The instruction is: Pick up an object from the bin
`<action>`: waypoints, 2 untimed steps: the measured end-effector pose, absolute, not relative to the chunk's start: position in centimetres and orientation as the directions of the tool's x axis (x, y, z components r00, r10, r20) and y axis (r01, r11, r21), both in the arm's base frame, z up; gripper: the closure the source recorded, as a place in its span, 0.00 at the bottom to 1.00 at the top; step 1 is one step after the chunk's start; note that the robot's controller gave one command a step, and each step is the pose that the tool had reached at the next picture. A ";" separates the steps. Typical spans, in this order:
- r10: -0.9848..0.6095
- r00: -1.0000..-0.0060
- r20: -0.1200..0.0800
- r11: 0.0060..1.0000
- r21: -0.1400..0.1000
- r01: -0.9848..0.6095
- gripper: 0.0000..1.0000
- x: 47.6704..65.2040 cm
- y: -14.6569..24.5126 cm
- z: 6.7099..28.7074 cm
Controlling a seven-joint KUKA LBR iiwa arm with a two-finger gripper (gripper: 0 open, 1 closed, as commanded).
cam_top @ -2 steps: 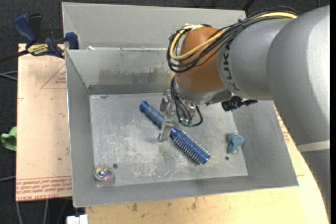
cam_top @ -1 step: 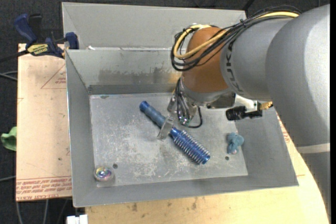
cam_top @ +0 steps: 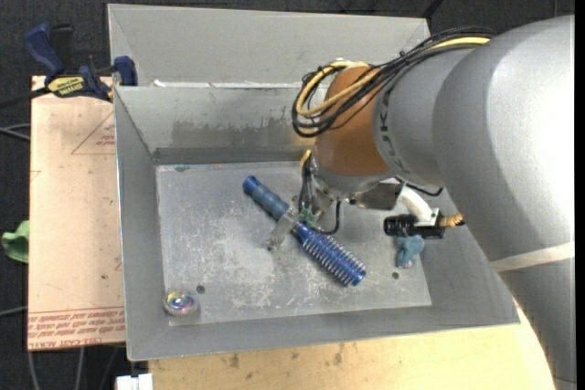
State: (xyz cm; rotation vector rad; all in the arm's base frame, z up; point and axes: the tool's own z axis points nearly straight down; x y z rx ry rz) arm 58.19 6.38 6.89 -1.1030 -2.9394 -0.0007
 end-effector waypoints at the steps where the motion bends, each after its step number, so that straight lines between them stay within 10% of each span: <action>1: 0.657 -0.754 0.001 0.754 0.001 0.657 0.00 58.2 6.4 6.9; 2: 0.657 -0.754 0.000 0.754 0.002 0.657 1.00 58.3 6.4 7.0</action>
Offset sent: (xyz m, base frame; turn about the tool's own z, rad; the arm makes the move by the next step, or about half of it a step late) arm 0.0000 0.0000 0.0000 0.0000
